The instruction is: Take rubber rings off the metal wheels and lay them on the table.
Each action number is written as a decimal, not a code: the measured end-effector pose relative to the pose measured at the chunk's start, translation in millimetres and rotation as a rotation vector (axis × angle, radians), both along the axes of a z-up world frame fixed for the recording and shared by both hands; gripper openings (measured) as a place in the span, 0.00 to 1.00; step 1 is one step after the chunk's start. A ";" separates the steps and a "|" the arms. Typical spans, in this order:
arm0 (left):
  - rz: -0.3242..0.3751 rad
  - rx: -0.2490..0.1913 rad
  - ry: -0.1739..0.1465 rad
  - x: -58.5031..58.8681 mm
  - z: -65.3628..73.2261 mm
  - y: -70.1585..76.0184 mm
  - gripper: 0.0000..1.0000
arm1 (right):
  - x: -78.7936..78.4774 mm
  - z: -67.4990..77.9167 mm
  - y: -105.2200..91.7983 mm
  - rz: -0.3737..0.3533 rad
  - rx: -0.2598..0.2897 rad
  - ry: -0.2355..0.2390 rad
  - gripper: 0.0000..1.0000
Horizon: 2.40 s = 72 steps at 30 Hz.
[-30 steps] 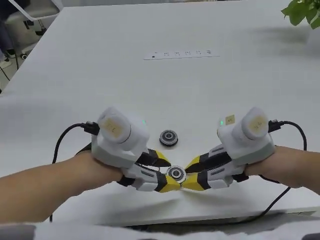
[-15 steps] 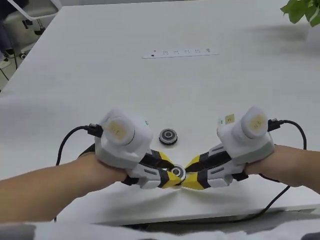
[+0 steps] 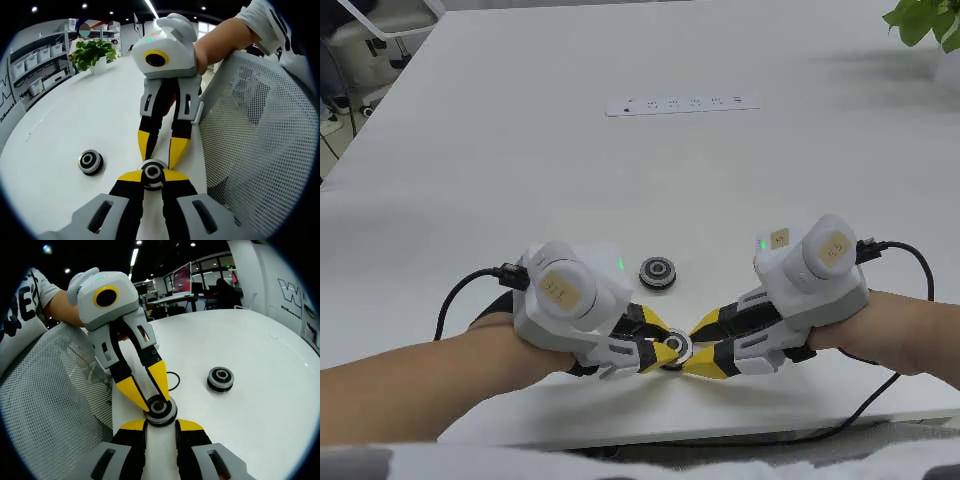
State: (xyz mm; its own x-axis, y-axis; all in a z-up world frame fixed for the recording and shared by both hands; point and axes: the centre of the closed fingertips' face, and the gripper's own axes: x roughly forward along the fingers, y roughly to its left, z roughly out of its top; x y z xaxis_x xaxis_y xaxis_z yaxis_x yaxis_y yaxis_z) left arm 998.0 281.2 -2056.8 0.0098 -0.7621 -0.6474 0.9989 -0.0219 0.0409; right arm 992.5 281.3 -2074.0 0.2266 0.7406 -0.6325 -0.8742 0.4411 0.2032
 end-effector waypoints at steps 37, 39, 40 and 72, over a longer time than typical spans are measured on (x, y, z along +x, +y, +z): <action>0.023 -0.035 -0.004 2.2 0.0 0.3 0.08 | -1.1 -0.9 -3.3 0.028 -0.031 -0.044 0.12; 0.023 -0.036 -0.005 2.3 0.0 0.3 0.08 | -1.0 -1.2 -3.4 0.027 -0.029 -0.042 0.11; 0.023 -0.036 -0.005 2.2 0.0 0.3 0.08 | -0.9 -1.4 -3.5 0.026 -0.027 -0.040 0.11; 0.028 -0.039 -0.009 1.6 -0.2 -0.4 0.08 | 6.4 -0.3 -12.8 -0.114 0.054 0.083 0.00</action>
